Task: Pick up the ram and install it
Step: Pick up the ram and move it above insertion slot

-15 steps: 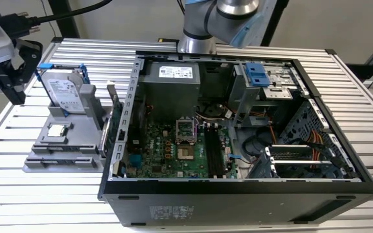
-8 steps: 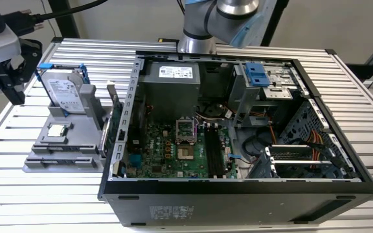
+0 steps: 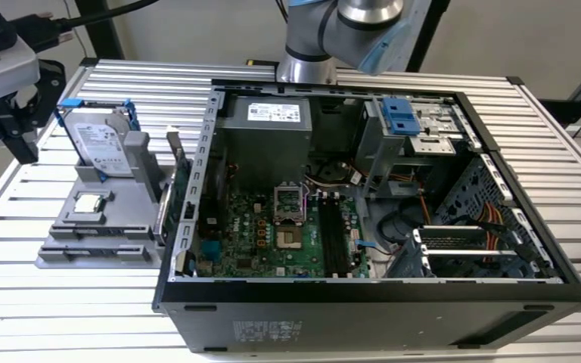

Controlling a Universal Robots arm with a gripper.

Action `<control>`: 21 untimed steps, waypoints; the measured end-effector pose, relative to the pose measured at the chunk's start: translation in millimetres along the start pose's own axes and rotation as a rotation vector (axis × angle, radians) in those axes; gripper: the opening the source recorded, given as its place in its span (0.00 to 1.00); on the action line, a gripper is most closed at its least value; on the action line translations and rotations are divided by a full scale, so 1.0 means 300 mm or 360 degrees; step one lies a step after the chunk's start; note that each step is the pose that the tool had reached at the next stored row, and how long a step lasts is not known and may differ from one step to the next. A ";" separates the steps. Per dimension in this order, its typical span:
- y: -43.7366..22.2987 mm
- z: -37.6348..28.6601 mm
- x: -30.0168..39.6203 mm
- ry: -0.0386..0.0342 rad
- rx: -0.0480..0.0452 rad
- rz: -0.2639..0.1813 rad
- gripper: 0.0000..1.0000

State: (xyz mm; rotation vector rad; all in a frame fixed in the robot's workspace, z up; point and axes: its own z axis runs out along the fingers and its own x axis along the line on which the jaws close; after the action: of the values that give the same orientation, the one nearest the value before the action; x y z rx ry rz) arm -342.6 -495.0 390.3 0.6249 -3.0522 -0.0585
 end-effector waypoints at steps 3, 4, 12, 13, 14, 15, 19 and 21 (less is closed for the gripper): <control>0.000 0.000 0.000 0.0002 0.0001 -0.0041 0.00; 0.000 0.000 0.000 0.0002 0.0001 -0.0057 0.00; 0.000 0.000 0.000 0.0008 0.0003 -0.0187 0.00; 0.000 0.000 0.000 0.0009 0.0004 -0.0203 0.00; 0.000 0.000 0.000 0.0009 0.0004 -0.0220 0.00; 0.000 0.000 0.000 0.0010 0.0004 -0.0235 0.00; 0.000 0.000 0.000 0.0013 0.0005 -0.0299 0.00; 0.000 0.000 0.000 0.0014 0.0006 -0.0329 0.00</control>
State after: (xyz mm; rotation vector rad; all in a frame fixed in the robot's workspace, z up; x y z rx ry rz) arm -342.6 -495.0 390.3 0.9360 -2.9677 -0.0540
